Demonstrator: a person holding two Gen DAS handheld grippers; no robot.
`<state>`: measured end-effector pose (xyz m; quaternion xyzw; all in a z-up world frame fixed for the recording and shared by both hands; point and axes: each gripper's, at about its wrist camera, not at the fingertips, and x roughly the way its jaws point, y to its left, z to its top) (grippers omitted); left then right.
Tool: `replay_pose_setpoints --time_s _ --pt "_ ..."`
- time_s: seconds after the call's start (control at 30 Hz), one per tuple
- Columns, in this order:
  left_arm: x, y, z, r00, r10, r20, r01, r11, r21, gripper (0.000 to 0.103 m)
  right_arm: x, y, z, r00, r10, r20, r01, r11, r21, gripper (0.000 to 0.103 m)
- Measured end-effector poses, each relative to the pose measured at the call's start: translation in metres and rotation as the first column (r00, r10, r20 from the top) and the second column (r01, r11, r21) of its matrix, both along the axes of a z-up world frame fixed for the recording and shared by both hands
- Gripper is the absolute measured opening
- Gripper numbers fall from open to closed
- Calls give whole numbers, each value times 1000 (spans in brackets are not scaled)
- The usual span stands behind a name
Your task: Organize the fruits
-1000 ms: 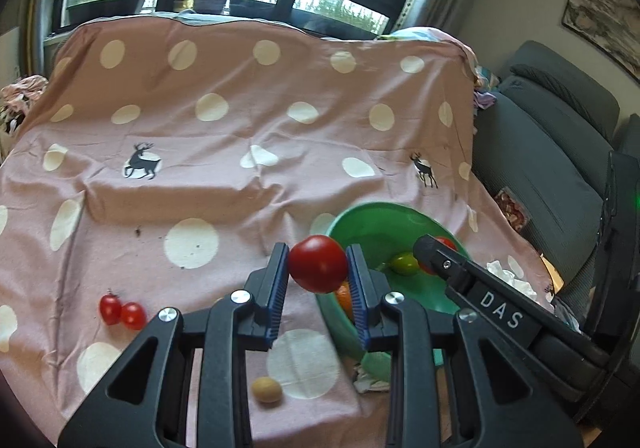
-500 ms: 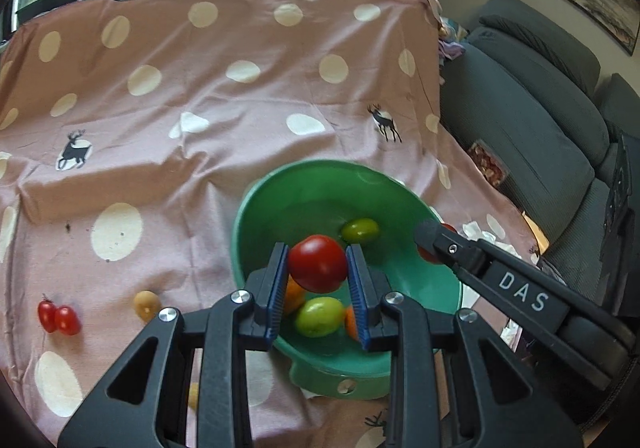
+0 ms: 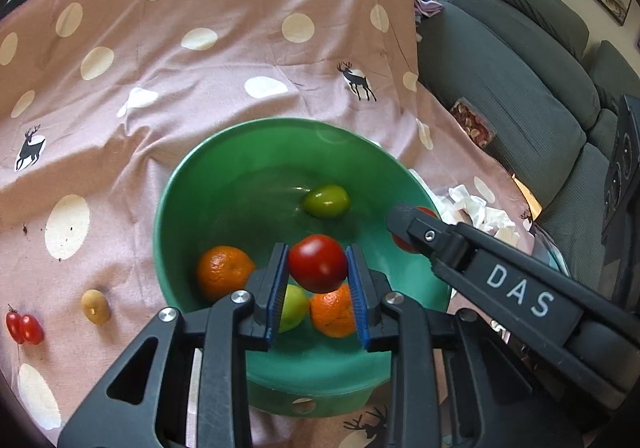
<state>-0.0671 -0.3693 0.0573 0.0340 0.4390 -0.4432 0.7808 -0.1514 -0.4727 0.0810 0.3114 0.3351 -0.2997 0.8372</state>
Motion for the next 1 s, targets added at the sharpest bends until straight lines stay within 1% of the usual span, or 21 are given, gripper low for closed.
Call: replay_pose_setpoints --time_s 0.17,0.47,0.67,0.83,0.9,0.97,1.0 --pt "1 -4 -5 1000 -9 -17 9 1000 5 29 1 -3 -4 1000 2 -13 -2 1000 15 31" --pt "1 -8 -10 1000 -18 -19 19 1000 18 29 4 -3 -7 999 15 -36 -15 1000 17 31" --pt "2 -9 -14 999 -23 -41 23 1000 9 29 6 -3 -10 998 15 -57 -13 1000 24 31" --pt "3 -5 -13 999 -10 -44 11 1000 7 29 5 -4 -11 998 13 -54 -11 999 34 31" --pt "4 0 -11 999 -4 -41 4 1000 -5 35 4 -4 -10 999 11 -52 -9 999 36 31" --pt "4 5 -8 999 -2 -45 1 1000 -18 46 5 -4 -9 999 14 -51 -13 999 31 31" --pt "5 9 -6 999 -1 -46 0 1000 -28 48 5 -3 -9 999 13 -50 -12 1000 24 32"
